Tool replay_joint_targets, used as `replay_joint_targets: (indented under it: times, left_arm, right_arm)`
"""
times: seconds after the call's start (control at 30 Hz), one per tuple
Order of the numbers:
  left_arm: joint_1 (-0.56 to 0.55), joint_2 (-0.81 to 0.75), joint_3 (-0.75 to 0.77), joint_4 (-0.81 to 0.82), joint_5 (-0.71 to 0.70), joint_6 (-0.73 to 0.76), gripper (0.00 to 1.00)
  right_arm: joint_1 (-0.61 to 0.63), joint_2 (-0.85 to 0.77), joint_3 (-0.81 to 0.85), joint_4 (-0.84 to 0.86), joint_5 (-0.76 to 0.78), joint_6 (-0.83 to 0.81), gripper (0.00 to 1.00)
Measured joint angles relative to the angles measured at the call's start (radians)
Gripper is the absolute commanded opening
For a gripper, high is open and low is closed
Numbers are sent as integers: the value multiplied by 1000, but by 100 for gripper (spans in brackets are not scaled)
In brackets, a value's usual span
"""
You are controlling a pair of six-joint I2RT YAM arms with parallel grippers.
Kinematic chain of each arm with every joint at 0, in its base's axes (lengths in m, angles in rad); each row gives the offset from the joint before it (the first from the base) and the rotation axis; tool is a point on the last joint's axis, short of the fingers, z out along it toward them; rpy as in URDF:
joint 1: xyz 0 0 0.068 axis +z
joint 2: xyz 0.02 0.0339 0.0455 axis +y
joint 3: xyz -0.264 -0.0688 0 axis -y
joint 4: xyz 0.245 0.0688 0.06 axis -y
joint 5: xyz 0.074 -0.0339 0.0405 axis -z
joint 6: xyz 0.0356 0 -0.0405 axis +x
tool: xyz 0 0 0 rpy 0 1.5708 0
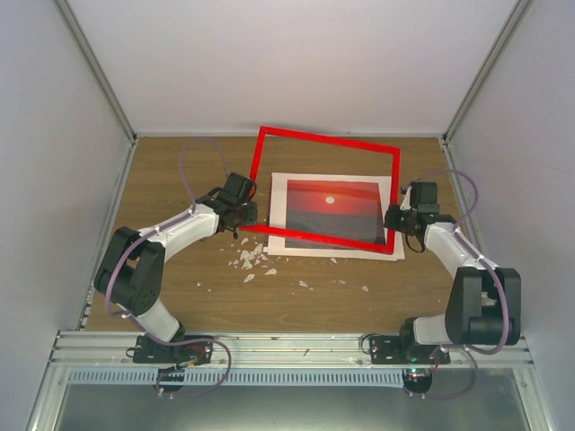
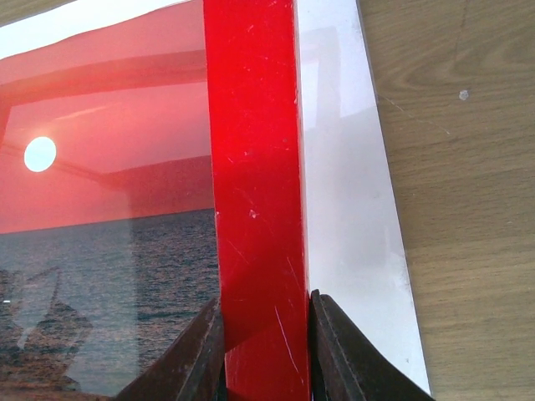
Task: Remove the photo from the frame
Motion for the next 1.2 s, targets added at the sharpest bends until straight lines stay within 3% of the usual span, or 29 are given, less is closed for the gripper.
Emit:
replay_joint_targets:
  times: [0.3, 0.67, 0.87, 1.1, 1.2]
  left_arm:
    - [8, 5, 55, -8, 0, 23, 52]
    - [15, 72, 135, -14, -2, 37, 47]
    - [26, 85, 152, -28, -8, 47, 35]
    - [32, 85, 153, -53, -43, 74, 6]
    - [34, 83, 147, -59, -44, 71, 0]
  right_arm:
    - [0, 13, 0, 0, -39, -10, 1]
    - [13, 13, 0, 0, -53, -39, 1]
    - [15, 13, 0, 0, -50, -47, 1]
    - [18, 24, 0, 6, -56, -50, 1]
    - [23, 26, 1, 6, -56, -49, 14]
